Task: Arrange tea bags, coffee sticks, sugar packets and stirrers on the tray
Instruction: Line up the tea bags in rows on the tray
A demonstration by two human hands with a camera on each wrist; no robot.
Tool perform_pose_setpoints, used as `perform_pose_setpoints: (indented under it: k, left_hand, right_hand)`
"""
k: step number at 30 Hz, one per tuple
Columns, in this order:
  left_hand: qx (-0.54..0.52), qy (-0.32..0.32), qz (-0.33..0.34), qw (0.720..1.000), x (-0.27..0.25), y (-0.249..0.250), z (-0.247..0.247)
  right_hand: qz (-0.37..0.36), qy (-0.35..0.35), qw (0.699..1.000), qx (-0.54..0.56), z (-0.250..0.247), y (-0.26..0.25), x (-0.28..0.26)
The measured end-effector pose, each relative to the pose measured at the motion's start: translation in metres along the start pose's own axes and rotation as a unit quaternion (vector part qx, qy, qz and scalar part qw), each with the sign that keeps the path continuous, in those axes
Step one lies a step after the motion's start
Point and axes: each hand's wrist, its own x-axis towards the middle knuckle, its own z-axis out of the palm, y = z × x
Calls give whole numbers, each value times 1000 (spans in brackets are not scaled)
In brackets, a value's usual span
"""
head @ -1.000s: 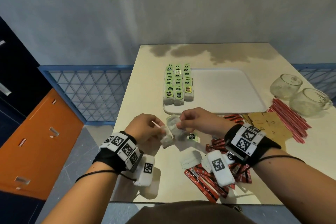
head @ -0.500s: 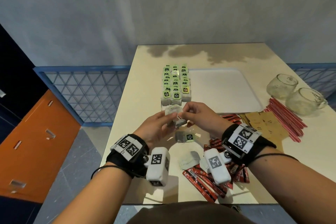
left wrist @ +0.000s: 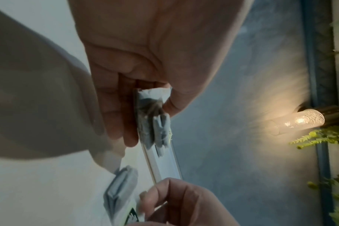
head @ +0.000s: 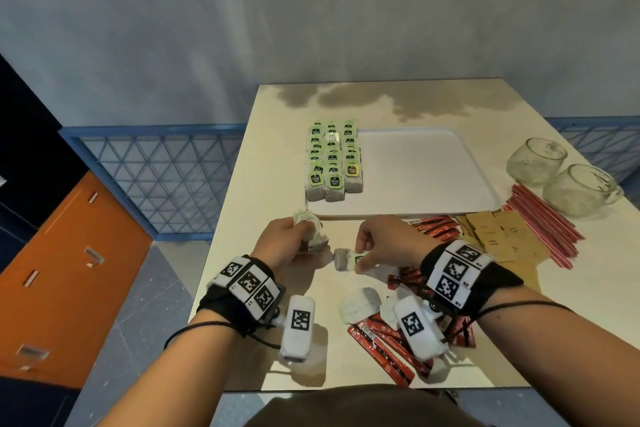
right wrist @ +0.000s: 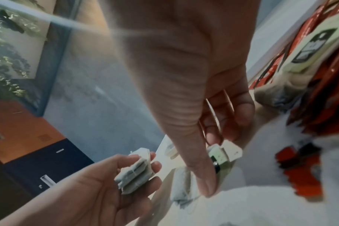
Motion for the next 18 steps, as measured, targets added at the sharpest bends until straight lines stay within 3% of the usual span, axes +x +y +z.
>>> perform_pose_setpoints:
  k: [9, 14, 18]
  left_hand:
    - [-40, -40, 9, 998, 1, 12, 0]
    - [-38, -6, 23, 999, 15, 18, 0]
    - [-73, -24, 7, 997, 23, 32, 2]
  right_hand:
    - [-10, -27, 1000, -7, -9, -2, 7]
    - [-35, 88, 995, 23, -42, -5, 18]
    - [-31, 179, 979, 93, -60, 0, 32]
